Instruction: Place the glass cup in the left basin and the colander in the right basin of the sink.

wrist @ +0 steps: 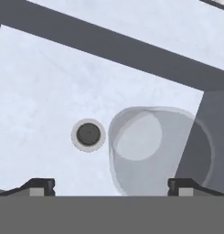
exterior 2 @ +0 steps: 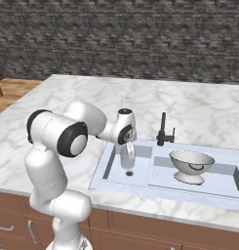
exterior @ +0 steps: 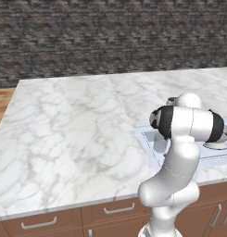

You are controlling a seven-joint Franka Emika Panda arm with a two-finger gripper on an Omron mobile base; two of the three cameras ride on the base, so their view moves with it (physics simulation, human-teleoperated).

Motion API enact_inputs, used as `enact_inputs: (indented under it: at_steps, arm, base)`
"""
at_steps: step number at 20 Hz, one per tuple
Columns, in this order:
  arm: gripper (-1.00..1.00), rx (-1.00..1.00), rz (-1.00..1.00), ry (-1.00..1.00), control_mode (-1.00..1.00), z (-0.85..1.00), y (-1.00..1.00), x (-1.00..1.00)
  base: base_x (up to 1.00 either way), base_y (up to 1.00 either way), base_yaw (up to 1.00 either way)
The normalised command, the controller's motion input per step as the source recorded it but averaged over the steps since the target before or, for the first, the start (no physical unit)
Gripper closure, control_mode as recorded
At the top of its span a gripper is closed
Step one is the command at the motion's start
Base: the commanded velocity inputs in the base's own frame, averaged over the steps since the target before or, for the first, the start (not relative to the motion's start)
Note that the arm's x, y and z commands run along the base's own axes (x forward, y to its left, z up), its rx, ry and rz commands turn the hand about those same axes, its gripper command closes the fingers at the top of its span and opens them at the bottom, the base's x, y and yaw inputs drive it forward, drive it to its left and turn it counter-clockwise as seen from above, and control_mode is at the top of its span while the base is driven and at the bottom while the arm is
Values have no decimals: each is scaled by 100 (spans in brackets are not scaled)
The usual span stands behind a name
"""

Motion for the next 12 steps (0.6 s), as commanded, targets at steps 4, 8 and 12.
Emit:
enact_inputs:
  at_steps: [4, 8, 12]
  arm:
    - [-100, 0, 0, 0, -100, 62, 0, -27]
    - [-100, 0, 2, 0, -100, 59, 0, -47]
    - [-100, 0, 6, 0, -100, 63, 0, -57]
  base:
    - [0, 0, 0]
    - [0, 0, 0]
    - [0, 0, 0]
